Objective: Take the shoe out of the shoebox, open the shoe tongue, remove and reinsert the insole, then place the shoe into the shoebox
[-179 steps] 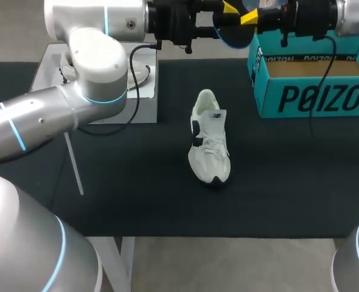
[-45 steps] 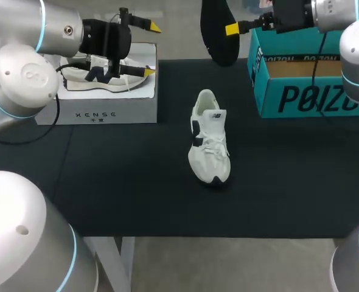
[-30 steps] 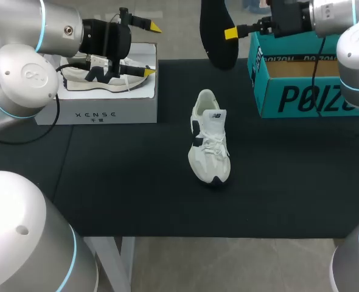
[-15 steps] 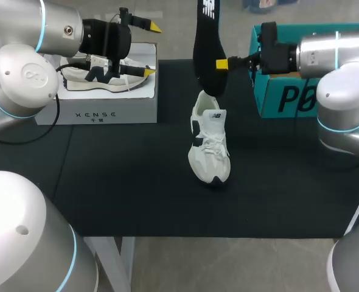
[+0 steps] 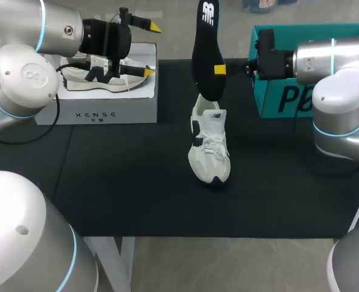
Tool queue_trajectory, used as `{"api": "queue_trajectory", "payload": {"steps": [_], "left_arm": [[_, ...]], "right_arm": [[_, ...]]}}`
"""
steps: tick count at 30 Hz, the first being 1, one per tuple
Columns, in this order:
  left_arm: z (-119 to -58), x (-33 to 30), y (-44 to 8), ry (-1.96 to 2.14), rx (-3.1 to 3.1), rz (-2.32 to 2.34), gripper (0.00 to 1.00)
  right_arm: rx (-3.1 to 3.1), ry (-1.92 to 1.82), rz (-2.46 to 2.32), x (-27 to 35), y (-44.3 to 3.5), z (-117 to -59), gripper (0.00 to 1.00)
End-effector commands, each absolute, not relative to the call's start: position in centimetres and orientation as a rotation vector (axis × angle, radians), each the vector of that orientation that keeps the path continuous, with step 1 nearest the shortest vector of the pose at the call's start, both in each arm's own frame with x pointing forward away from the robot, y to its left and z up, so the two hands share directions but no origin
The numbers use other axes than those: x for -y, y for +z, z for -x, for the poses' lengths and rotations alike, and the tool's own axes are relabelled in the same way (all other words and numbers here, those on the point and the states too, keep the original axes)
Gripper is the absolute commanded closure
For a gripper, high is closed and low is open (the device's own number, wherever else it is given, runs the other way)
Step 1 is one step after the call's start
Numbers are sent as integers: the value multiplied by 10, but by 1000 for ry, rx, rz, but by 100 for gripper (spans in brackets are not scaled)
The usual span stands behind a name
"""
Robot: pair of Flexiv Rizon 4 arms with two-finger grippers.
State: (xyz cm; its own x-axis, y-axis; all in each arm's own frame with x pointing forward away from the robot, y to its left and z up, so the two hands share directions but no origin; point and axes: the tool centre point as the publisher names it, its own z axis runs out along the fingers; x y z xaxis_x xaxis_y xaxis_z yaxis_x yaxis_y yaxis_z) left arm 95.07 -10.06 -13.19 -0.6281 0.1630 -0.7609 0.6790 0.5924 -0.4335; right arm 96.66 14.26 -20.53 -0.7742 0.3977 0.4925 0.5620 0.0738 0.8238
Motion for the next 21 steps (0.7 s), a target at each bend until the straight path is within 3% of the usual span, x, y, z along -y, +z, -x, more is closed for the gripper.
{"api": "queue_trajectory", "payload": {"steps": [1,9,21], "left_arm": [[-951,101,-132,-961,-2136,-665,0],[-951,101,-132,-961,-2136,-665,0],[-951,101,-132,-961,-2136,-665,0]], "right_arm": [[2197,-1794,993,-144,-206,-967,100],[2197,-1794,993,-144,-206,-967,100],[2114,-1985,1047,-136,-249,-992,100]]}}
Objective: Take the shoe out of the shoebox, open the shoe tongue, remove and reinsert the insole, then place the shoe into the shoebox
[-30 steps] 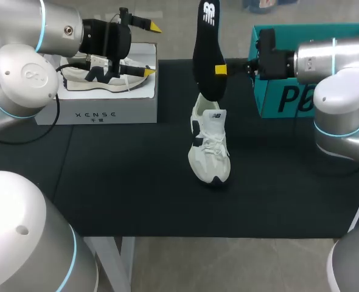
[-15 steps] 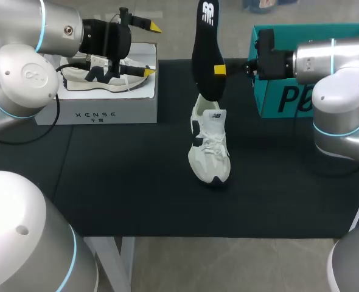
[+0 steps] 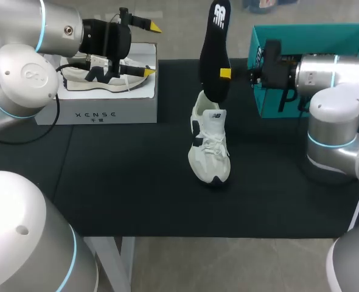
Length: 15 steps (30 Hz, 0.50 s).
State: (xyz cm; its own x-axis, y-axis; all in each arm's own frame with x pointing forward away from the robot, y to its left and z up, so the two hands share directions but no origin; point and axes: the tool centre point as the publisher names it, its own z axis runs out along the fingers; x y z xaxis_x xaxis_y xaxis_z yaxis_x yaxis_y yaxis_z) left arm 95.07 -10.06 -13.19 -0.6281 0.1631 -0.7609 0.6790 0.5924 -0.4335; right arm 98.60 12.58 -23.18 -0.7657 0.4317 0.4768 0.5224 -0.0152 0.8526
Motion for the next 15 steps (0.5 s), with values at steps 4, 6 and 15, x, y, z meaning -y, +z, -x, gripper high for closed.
{"api": "queue_trajectory", "payload": {"steps": [4,6,15], "left_arm": [[-951,101,-132,-961,-2136,-665,0],[-951,101,-132,-961,-2136,-665,0],[-951,101,-132,-961,-2136,-665,0]], "right_arm": [[2106,-1996,1037,-141,-258,-994,100],[2105,-2001,1033,-143,-264,-994,100],[2077,-2013,982,-138,-292,-998,100]]}}
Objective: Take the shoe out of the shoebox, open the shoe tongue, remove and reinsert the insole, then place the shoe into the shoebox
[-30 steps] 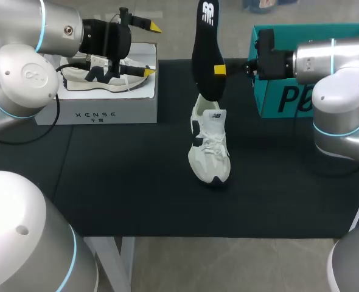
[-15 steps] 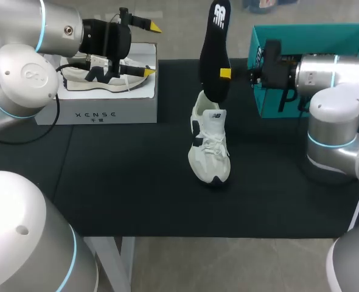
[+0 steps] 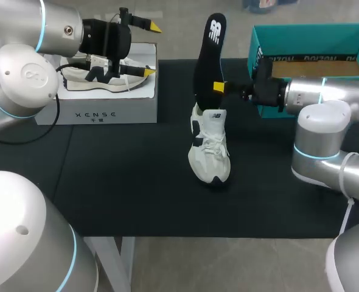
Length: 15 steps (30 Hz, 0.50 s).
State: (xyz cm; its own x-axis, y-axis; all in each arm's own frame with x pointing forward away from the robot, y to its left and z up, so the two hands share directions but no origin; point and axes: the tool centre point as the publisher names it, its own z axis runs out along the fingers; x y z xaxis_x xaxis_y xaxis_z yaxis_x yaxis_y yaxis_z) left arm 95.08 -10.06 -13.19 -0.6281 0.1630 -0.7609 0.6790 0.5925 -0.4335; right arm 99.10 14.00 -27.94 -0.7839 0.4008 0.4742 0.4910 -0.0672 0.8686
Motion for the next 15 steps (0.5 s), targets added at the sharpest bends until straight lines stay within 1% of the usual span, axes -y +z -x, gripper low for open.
{"api": "queue_trajectory", "payload": {"steps": [1,15], "left_arm": [[-951,101,-132,-961,-2136,-665,0],[-951,101,-132,-961,-2136,-665,0]], "right_arm": [[2078,-2010,978,-137,-293,-997,100],[2066,-1899,995,-128,-323,-980,100]]}}
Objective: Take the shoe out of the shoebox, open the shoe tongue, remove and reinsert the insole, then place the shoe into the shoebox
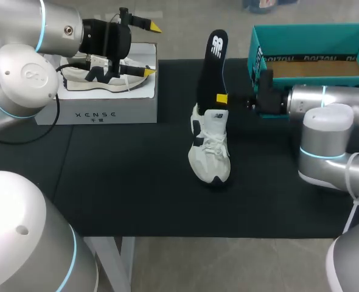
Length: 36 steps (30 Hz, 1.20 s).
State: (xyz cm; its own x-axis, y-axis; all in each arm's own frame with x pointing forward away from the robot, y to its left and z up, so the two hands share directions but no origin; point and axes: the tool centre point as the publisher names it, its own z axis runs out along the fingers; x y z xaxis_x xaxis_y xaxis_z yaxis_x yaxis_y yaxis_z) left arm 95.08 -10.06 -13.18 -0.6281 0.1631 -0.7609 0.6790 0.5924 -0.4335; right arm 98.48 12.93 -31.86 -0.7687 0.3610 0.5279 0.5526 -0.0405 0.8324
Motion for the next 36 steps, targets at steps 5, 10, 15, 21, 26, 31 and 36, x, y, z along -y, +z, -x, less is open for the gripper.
{"api": "queue_trajectory", "payload": {"steps": [5,10,15,21,26,31,36], "left_arm": [[-951,101,-132,-961,-2136,-665,0],[-951,101,-132,-961,-2136,-665,0],[-951,101,-132,-961,-2136,-665,0],[-951,101,-132,-961,-2136,-665,0],[-951,101,-132,-961,-2136,-665,0],[-951,101,-132,-961,-2136,-665,0],[-951,101,-132,-961,-2136,-665,0]], "right_arm": [[2066,-1867,1006,-128,-331,-977,100],[2066,-1828,1010,-130,-339,-973,100],[2059,-1793,1019,-133,-346,-967,100],[2020,-1771,1079,-133,-359,-959,100],[2029,-1783,1088,-127,-356,-966,77],[2047,-1792,1071,-127,-349,-971,65],[2079,-1786,1061,-126,-346,-977,71]]}}
